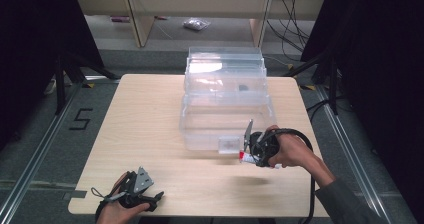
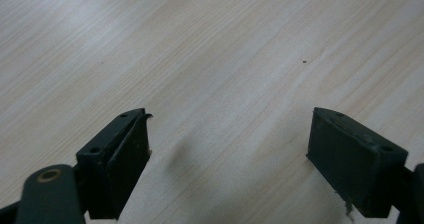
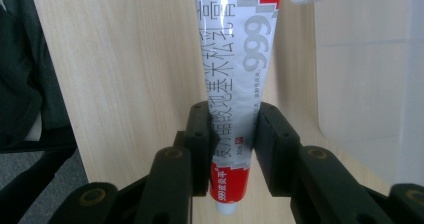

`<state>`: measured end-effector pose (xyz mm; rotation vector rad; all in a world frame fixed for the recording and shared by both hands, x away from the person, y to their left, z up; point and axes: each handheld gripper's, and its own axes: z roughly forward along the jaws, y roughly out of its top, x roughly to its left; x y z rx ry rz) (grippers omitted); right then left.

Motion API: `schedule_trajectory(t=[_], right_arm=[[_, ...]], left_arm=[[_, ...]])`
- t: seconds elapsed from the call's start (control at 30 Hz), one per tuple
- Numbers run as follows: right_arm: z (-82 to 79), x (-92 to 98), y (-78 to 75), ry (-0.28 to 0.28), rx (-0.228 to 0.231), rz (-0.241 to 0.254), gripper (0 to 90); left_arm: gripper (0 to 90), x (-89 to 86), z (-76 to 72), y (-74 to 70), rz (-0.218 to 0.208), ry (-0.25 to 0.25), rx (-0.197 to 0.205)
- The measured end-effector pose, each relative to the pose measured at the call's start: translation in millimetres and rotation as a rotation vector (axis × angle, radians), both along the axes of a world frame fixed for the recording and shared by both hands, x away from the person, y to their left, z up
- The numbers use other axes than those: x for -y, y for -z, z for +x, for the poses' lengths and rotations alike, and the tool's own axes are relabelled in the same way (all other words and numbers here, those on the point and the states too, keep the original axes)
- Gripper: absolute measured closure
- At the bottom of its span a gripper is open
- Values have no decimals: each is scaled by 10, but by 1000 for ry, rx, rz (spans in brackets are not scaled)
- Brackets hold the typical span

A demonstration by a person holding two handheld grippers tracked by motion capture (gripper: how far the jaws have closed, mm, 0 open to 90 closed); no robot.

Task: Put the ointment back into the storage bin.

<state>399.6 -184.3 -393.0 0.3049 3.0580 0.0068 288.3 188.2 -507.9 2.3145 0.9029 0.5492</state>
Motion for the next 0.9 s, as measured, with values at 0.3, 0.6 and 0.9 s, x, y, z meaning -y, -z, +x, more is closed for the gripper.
schedule_trajectory(t=[0.3, 0.6, 0.9], right_arm=[[102, 94, -234, -8, 13, 59, 701], [156, 138, -499, 33, 30, 96, 702], [265, 126, -654, 22, 56, 126, 702]], left_arm=[[164, 1, 3, 3, 3, -1, 0], [164, 2, 3, 1, 3, 0, 0], [164, -1, 0, 0, 0, -3, 0]])
